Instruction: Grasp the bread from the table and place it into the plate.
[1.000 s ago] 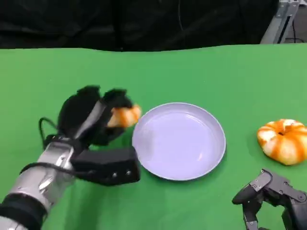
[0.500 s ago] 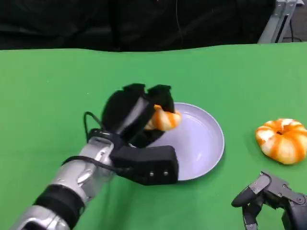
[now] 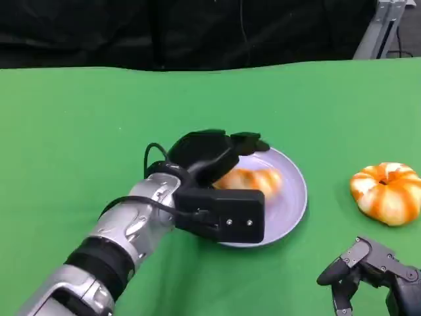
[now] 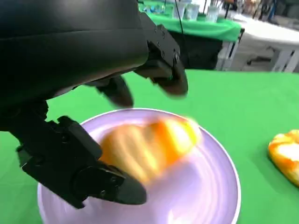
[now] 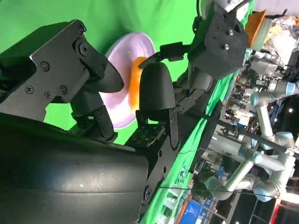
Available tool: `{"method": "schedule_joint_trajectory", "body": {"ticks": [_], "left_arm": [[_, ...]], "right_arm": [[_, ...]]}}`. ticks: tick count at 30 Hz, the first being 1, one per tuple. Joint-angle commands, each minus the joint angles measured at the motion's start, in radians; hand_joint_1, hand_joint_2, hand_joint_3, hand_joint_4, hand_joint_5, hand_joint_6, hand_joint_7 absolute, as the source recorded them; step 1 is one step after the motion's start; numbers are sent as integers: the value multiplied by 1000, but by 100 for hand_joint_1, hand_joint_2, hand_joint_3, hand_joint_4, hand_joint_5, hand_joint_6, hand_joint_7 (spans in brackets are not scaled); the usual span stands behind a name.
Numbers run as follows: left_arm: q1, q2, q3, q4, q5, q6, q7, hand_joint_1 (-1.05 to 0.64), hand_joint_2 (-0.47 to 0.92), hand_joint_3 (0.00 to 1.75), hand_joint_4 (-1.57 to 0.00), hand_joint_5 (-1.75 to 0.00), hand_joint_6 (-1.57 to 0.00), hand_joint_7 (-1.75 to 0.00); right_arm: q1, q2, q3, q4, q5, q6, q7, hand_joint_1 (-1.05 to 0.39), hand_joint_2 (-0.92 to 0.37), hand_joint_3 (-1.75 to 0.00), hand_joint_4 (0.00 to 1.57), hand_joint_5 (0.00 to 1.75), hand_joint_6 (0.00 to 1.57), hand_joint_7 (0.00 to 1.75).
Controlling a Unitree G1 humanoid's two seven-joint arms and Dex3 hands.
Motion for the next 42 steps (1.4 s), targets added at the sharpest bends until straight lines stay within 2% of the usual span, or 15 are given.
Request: {"method": "schedule_joint_trajectory", "body": {"ticks": [1, 5, 10, 12, 16, 22, 23, 24, 27, 32, 34, 37, 38, 40, 42], "left_arm": [[2, 35, -16, -64, 2, 40, -100, -90, 92, 39, 0, -3, -5, -1], [17, 51, -15, -110, -10, 58, -166, -98, 92, 45, 0, 0, -3, -1], [54, 87, 1, -189, -32, 51, -209, -96, 92, 44, -3, -2, -6, -2], [76, 105, 13, -233, -46, 47, -223, -92, 92, 43, -4, -3, -7, -3], [197, 159, 103, -386, -147, 11, -221, -83, 92, 40, -11, -7, -13, -6], [374, 174, 235, -521, -346, -41, -233, -65, 92, 33, -24, -17, -25, -10], [413, 166, 268, -550, -405, -39, -242, -58, 92, 30, -32, -23, -31, -12], [445, 160, 293, -575, -452, -36, -250, -52, 92, 27, -31, -42, -38, -11], [544, 153, 354, -658, -564, -29, -269, -42, 92, 26, -31, -74, -48, -10], [683, 143, 417, -758, -641, -71, -256, -32, 92, 25, -48, -87, -65, -16], [737, 125, 441, -782, -683, -104, -251, -24, 92, 26, -58, -94, -75, -22], [810, 99, 467, -812, -705, -147, -235, -17, 92, 27, -65, -104, -85, -30], [832, 91, 475, -821, -706, -160, -228, -11, 88, 34, -69, -110, -88, -40], [875, 71, 488, -831, -708, -188, -214, -5, 71, 68, -72, -124, -83, -75], [912, 48, 496, -833, -705, -212, -194, -2, 61, 90, -77, -133, -81, -99]], "right_arm": [[14, -3, 0, -22, 5, 0, -5, 9, -41, -126, 81, 171, 76, 131], [20, -6, -3, -26, -1, -4, -7, 10, -41, -129, 80, 172, 76, 132], [16, -10, -11, -20, 4, -8, -5, 7, -40, -127, 80, 173, 76, 131], [16, -10, -12, -20, 5, -9, -5, 9, -40, -128, 80, 171, 77, 131], [14, -9, -13, -25, 12, 1, -1, 8, -40, -128, 81, 170, 76, 131], [9, -8, -11, -19, 18, -3, 1, 8, -39, -128, 80, 167, 77, 131], [9, -8, -10, -18, 19, -5, 1, 8, -40, -128, 81, 168, 77, 131], [9, -8, -10, -17, 19, -6, 2, 8, -40, -128, 81, 168, 76, 131], [11, -7, -8, -19, 18, -3, 2, 8, -41, -126, 82, 167, 76, 131], [18, -8, -6, -22, 10, -6, 1, 9, -42, -125, 81, 167, 76, 132], [22, -6, -5, -25, 13, -5, 1, 9, -42, -125, 81, 167, 75, 132], [26, -5, -4, -30, 17, -3, 3, 8, -43, -124, 81, 169, 75, 132], [27, -5, -4, -32, 15, -3, 2, 8, -43, -124, 80, 169, 75, 132], [25, -6, -8, -33, 10, -4, -1, 8, -43, -125, 80, 169, 75, 132], [22, -8, -12, -33, 16, -2, 2, 8, -42, -125, 80, 169, 76, 132]]}}
